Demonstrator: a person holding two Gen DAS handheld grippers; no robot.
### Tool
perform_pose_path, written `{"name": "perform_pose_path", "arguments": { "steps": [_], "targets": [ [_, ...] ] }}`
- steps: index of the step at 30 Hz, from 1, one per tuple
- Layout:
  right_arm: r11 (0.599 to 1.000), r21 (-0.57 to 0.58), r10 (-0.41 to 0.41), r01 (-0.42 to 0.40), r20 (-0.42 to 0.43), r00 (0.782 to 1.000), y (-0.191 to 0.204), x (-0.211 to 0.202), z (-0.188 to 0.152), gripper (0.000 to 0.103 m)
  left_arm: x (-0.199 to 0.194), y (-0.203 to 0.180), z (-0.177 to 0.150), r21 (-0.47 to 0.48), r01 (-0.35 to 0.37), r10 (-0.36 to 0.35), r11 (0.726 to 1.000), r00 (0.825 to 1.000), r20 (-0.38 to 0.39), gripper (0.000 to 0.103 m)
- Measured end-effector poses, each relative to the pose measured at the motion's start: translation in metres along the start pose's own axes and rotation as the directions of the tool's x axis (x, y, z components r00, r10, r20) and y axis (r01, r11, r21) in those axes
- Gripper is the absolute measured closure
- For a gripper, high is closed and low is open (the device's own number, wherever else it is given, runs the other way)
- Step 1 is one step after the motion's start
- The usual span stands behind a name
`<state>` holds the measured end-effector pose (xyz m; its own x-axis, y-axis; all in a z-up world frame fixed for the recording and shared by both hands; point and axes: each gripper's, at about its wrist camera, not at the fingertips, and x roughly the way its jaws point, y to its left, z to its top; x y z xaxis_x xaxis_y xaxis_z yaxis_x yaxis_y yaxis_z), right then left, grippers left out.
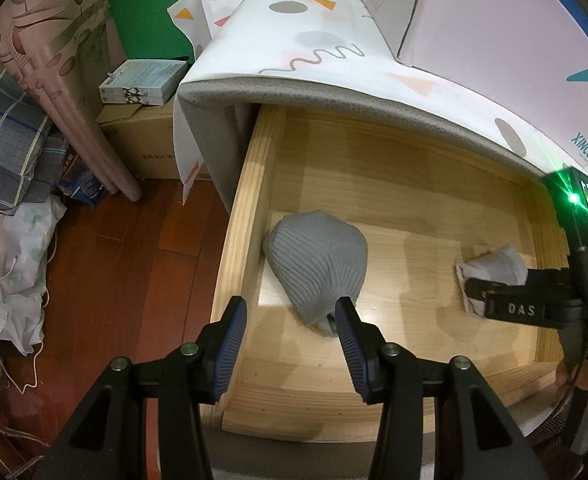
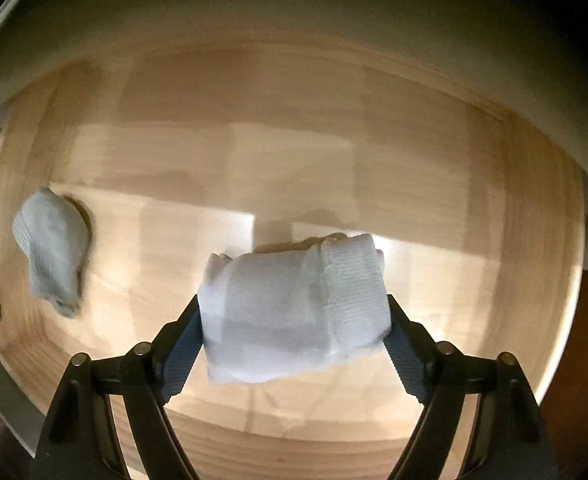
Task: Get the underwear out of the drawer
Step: 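Lower the left tool onto the grey knit sock while the right tool holds the white sock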
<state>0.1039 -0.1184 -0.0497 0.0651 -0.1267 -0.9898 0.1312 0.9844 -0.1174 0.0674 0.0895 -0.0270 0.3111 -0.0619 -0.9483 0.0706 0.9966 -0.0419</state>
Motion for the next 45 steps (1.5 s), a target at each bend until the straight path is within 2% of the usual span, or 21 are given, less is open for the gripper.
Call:
{"name": "perform_pose_path", "arguments": {
  "steps": [1,6,10,23,25,26,30,32,33,35,42,45],
  "targets": [
    [1.0,-0.006,-0.01,0.01,-0.008,1.0,0.01,-0.004,0.003,0.023,0.0,0.0,0.0,-0.002,0.0,0.0,1.0,1.0,0.0,0.056],
    [0.999,-0.008,-0.041,0.04,-0.056,0.998,0.006,-0.004,-0.005,0.023,0.0,0.002,0.001,-0.003,-0.001,0.001,1.0,1.0,-0.001,0.056],
    [0.999,0.041,0.001,0.004,-0.114,0.994,-0.01,-0.001,-0.008,0.024,0.001,0.002,0.001,0.001,-0.004,0.004,1.0,1.0,-0.001,0.056],
    [0.998,0.069,0.018,-0.007,-0.16,0.987,-0.025,0.005,-0.009,0.023,0.003,-0.001,0.001,0.004,-0.007,0.007,1.0,1.0,-0.018,0.056],
    [0.998,0.061,0.014,-0.004,-0.16,0.987,-0.034,0.001,-0.006,0.024,0.004,-0.003,0.0,0.008,-0.009,0.009,1.0,1.0,-0.024,0.056],
    [0.998,0.062,0.015,-0.005,-0.16,0.987,-0.032,0.0,0.006,0.024,0.005,-0.003,0.0,0.011,-0.009,0.009,1.0,1.0,-0.028,0.056],
    [0.998,0.065,0.012,-0.003,-0.153,0.988,-0.032,-0.002,0.006,0.024,0.009,-0.005,0.0,0.02,-0.011,0.012,1.0,0.999,-0.046,0.056],
    [0.998,0.064,0.008,0.001,-0.151,0.988,-0.036,0.001,-0.017,0.024,0.011,-0.007,-0.001,0.028,-0.007,0.009,1.0,0.998,-0.056,0.056],
    [0.998,0.061,0.004,0.005,-0.15,0.989,-0.034,0.001,-0.016,0.024,0.012,-0.007,0.0,0.031,-0.003,0.005,1.0,0.998,-0.061,0.056],
    [0.998,0.055,-0.004,0.012,-0.149,0.989,-0.041,-0.001,-0.043,0.024,0.012,-0.008,0.0,0.027,0.006,-0.004,1.0,0.998,-0.063,0.056],
    [0.999,0.041,-0.024,0.03,-0.138,0.99,-0.039,-0.004,-0.047,0.024,0.014,-0.005,0.0,0.015,0.022,-0.02,1.0,0.997,-0.076,0.056],
    [0.999,0.042,-0.023,0.029,-0.133,0.991,-0.041,0.001,-0.06,0.024,0.017,-0.006,0.0,0.022,0.023,-0.021,0.999,0.995,-0.097,0.056]
  ]
}}
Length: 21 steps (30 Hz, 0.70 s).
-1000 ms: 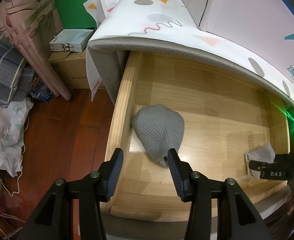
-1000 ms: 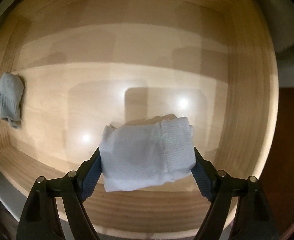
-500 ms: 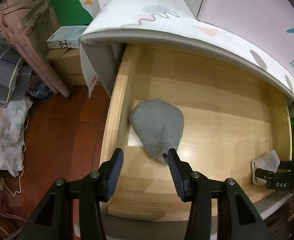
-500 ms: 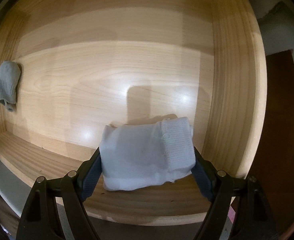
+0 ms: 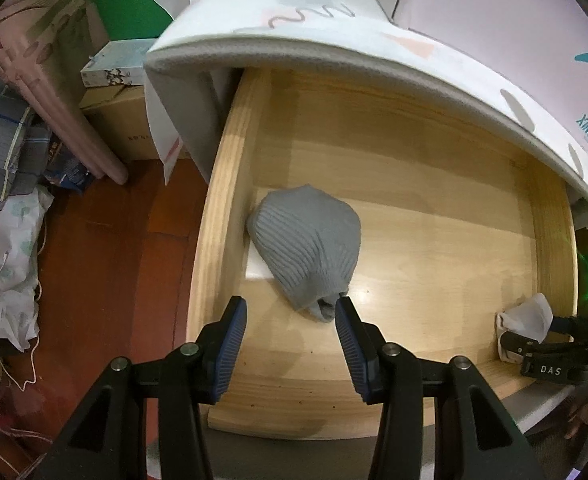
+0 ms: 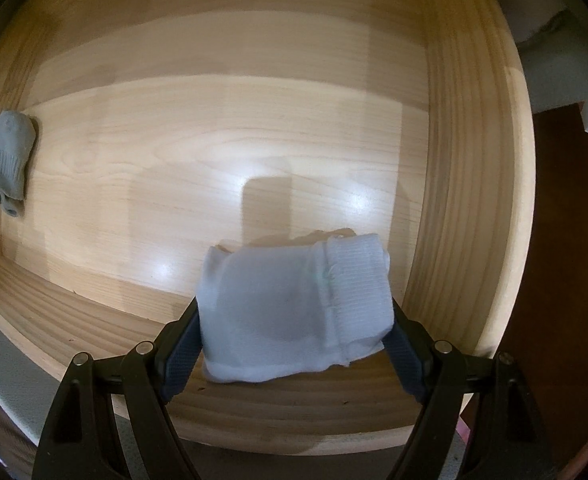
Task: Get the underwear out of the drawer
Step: 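Lower the left tool onto the grey knit sock while the right tool holds the white sock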
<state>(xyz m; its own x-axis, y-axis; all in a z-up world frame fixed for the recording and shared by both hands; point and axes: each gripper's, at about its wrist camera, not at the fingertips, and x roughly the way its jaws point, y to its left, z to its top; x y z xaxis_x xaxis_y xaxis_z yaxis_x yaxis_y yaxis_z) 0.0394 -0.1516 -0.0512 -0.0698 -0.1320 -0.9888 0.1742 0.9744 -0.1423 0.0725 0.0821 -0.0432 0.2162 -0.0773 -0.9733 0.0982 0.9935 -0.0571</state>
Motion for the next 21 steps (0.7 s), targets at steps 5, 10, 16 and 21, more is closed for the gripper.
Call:
{"name": "perform_pose_path", "arguments": {
  "steps": [5,10,16,21],
  "targets": [
    [1.0,-0.004,0.0,0.0,0.001,1.0,-0.003,0.009,-0.005,0.024,0.002,-0.006,0.003,0.027,0.001,-0.001,1.0,1.0,-0.005,0.056],
    [1.0,-0.002,0.001,-0.001,0.003,1.0,-0.004,0.011,-0.006,0.024,0.007,-0.018,0.011,0.035,0.022,-0.022,0.999,1.0,-0.005,0.056],
    [1.0,-0.004,0.005,-0.005,0.006,1.0,-0.005,0.014,-0.008,0.024,0.021,-0.025,0.028,0.004,0.051,-0.051,0.999,0.998,-0.034,0.056],
    [1.0,-0.003,0.008,-0.008,0.008,1.0,-0.006,0.013,-0.008,0.024,0.03,-0.026,0.042,-0.006,0.012,-0.012,1.0,1.0,-0.026,0.056]
  ]
}}
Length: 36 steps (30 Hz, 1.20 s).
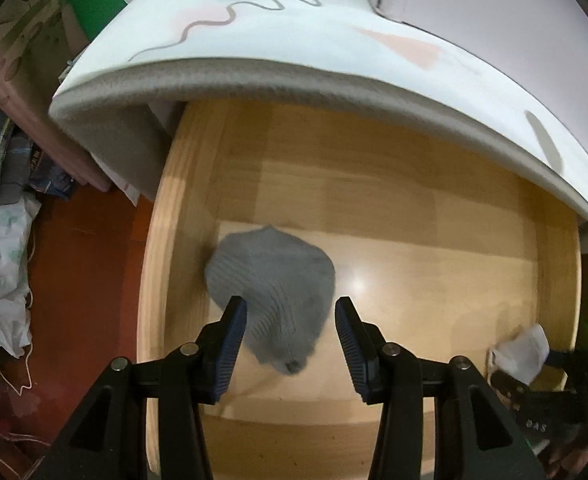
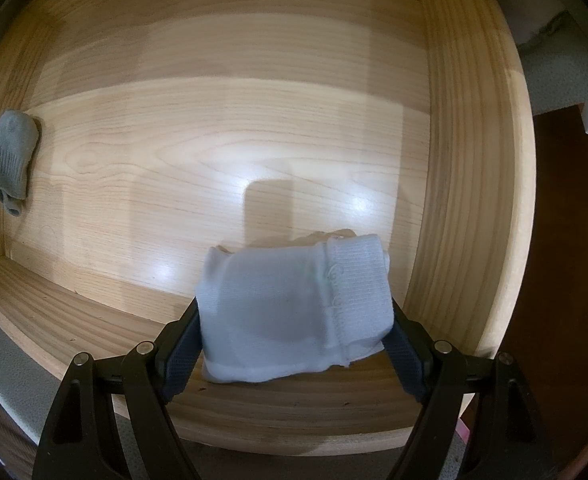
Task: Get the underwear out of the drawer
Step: 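Lower the left tool onto the grey knit sock while the right tool holds the white sock, then close the left tool on the grey knit sock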
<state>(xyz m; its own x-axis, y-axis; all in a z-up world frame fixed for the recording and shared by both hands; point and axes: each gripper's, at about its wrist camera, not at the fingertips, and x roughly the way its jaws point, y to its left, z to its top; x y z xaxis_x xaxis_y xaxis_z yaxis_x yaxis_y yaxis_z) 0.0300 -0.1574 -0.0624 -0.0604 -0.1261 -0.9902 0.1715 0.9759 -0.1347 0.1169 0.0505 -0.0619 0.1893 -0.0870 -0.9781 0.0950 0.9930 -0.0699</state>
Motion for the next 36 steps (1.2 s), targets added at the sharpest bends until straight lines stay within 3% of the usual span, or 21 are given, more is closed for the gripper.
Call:
{"name": "perform_pose_path", "arguments": {
  "steps": [9,18,26,36],
  "targets": [
    [1.0,0.0,0.001,-0.001,0.0,1.0,0.0,0.001,0.0,0.024,0.016,-0.011,0.016,0.046,-0.051,0.051,0.998,0.999,-0.001,0.056],
    [1.0,-0.001,0.001,-0.001,0.0,1.0,0.0,0.001,0.001,0.024,0.031,-0.027,0.028,0.096,-0.08,0.084,0.992,0.996,-0.034,0.041],
    [1.0,-0.002,0.001,-0.001,0.0,1.0,0.0,0.002,0.002,0.024,0.045,-0.048,0.026,0.2,-0.161,0.183,0.966,0.979,-0.092,0.036],
    [1.0,-0.002,0.001,-0.001,-0.001,1.0,0.0,0.002,0.002,0.024,0.044,-0.039,0.03,0.161,-0.138,0.158,0.977,0.98,-0.12,0.036]
  ]
}}
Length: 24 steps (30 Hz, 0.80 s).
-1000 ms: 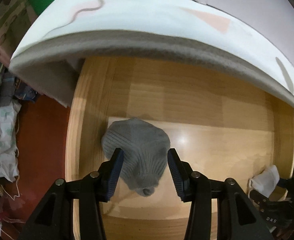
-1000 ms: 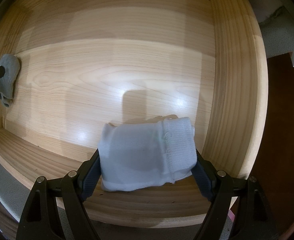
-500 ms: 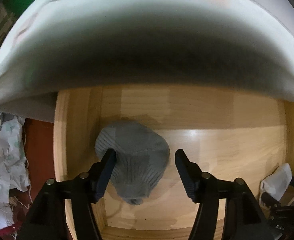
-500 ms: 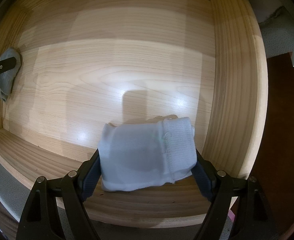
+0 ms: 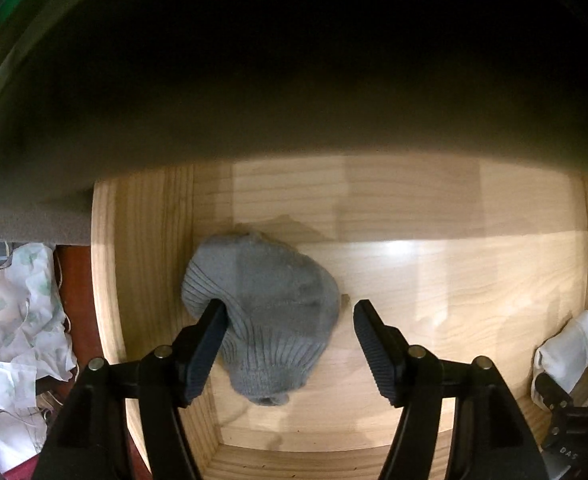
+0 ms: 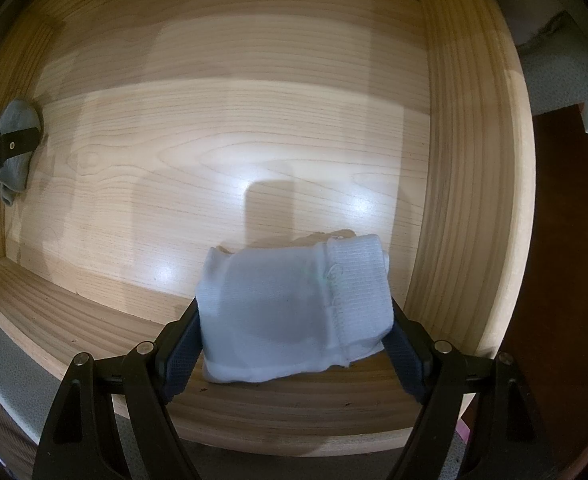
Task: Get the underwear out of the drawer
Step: 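Close the left tool on the grey knit sock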
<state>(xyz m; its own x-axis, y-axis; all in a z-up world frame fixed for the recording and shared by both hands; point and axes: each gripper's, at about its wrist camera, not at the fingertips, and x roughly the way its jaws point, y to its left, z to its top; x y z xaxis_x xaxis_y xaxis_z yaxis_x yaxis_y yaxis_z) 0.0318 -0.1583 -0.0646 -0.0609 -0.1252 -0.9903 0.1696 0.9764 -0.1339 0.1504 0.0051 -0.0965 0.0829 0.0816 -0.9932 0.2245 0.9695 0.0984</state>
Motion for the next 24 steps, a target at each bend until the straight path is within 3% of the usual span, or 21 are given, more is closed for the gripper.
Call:
{"name": "perform_pose_path", "arguments": {
  "steps": [5,7,9,16,24],
  "targets": [
    [1.0,0.001,0.0,0.0,0.001,1.0,0.0,0.0,0.0,0.024,0.001,0.001,-0.005,0.003,0.0,0.0,1.0,1.0,0.007,0.037],
    [1.0,0.0,0.0,0.0,0.0,1.0,0.0,0.0,0.0,0.024,-0.001,0.0,-0.006,0.008,-0.019,0.019,1.0,1.0,0.011,0.05],
    [1.0,0.0,0.0,0.0,0.0,1.0,0.0,0.0,0.0,0.024,-0.001,0.003,-0.008,0.006,-0.026,0.026,1.0,1.0,0.008,0.055],
    [1.0,0.0,0.0,0.0,0.001,1.0,0.0,0.0,0.001,0.024,-0.005,0.014,-0.013,-0.036,0.032,-0.032,0.999,0.999,-0.004,0.065],
    [1.0,0.001,0.001,-0.001,0.0,1.0,0.0,0.001,0.001,0.024,-0.011,0.017,-0.027,-0.062,0.097,-0.099,0.993,0.995,-0.017,0.068]
  ]
}}
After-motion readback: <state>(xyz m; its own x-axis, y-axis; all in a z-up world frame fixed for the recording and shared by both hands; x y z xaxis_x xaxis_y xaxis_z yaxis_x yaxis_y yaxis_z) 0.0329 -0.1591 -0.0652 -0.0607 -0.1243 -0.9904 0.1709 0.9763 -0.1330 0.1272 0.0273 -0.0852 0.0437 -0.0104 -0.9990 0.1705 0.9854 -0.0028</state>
